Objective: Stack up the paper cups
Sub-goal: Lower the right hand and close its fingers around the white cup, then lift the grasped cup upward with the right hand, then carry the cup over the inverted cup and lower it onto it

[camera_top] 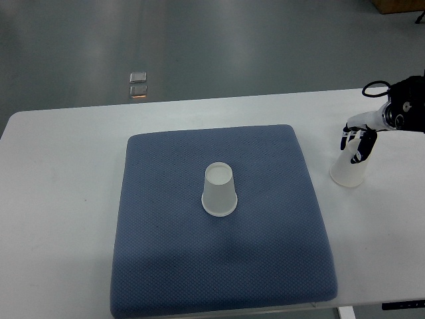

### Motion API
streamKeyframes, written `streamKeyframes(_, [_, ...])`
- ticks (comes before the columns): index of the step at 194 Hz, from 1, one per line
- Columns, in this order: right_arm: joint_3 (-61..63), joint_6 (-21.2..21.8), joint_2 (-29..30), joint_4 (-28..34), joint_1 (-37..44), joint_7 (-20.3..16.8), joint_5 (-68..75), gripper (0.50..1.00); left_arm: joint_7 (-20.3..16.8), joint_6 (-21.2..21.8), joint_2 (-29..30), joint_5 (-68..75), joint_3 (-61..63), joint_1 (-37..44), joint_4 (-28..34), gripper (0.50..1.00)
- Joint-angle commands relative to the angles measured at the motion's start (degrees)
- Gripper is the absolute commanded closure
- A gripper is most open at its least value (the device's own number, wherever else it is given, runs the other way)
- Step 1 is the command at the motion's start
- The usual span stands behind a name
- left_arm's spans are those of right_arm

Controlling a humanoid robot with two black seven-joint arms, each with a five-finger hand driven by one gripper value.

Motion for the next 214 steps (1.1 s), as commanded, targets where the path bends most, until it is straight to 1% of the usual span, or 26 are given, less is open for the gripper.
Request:
streamKeyframes(1, [-0.25, 1.74, -0.96, 0.49, 2.48, -0.01, -0.12, 0.863, -0.05, 0.00, 0.00, 0.00, -0.01, 0.00, -0.01, 0.500])
streamKeyframes(8, [-0.42, 3.32, -1.66, 0.67, 4.50, -0.01, -0.12, 0.863, 0.04, 0.00, 0.00, 0.00, -0.01, 0.00, -0.01, 0.500])
streamKeyframes(18, [-0.42, 3.33, -1.66, 0.67, 4.50, -0.01, -0.12, 0.863, 0.04, 0.00, 0.00, 0.00, -0.01, 0.00, -0.01, 0.500])
streamKeyframes(19, [-0.33, 5.68, -2.97, 1.63, 7.11, -0.01, -0.21, 0.863, -0.05, 0.00, 0.00, 0.00, -0.01, 0.00, -0.01, 0.500])
streamKeyframes(31, [-0.51, 7.46, -4.21, 2.87, 10.21, -0.01, -0.30, 0.861, -0.05, 0.00, 0.00, 0.00, 0.08, 0.00, -0.01, 0.500])
streamKeyframes(46, [-0.77, 10.53, -5.88, 4.97, 15.13, -0.01, -0.83, 0.859, 0.04, 0.00, 0.00, 0.00, 0.08, 0.00, -0.10, 0.500])
streamKeyframes(52, [-0.77, 12.37, -7.11, 6.20, 17.85, -0.01, -1.70, 0.859, -0.05, 0.00, 0.00, -0.08, 0.17, 0.00, -0.19, 0.500])
streamKeyframes(77, [-0.69, 16.77, -10.10, 8.93, 25.68, -0.10, -4.08, 0.850, -0.05, 0.00, 0.00, 0.00, 0.26, 0.00, -0.28, 0.500])
streamKeyframes(84, [-0.77, 18.61, -10.98, 10.24, 28.31, -0.10, -4.34, 0.850, 0.04, 0.00, 0.00, 0.00, 0.26, 0.00, -0.37, 0.500])
streamKeyframes(103, [-0.95, 21.43, -12.65, 12.88, 34.20, -0.19, -4.96, 0.846, -0.05, 0.00, 0.00, 0.00, 0.35, 0.00, -0.63, 0.500])
streamKeyframes(134, [-2.62, 24.07, -13.26, 14.82, 40.62, -0.19, -5.05, 0.840, -0.05, -0.09, 0.00, 0.00, 0.52, -0.09, -0.81, 0.500])
streamKeyframes(172, [-1.48, 24.60, -11.95, 16.22, 42.82, -0.10, -4.61, 0.838, -0.05, -0.09, 0.00, 0.00, 0.52, -0.09, -0.72, 0.500])
streamKeyframes(193, [1.42, 24.33, -8.61, 18.77, 43.44, -0.10, -4.26, 0.838, -0.05, -0.09, 0.00, 0.00, 0.52, -0.09, -0.72, 0.500])
streamKeyframes(214, [3.62, 23.98, -4.48, 18.95, 43.35, -0.19, -1.44, 0.838, -0.05, -0.09, 0.00, 0.00, 0.52, -0.09, -0.72, 0.500])
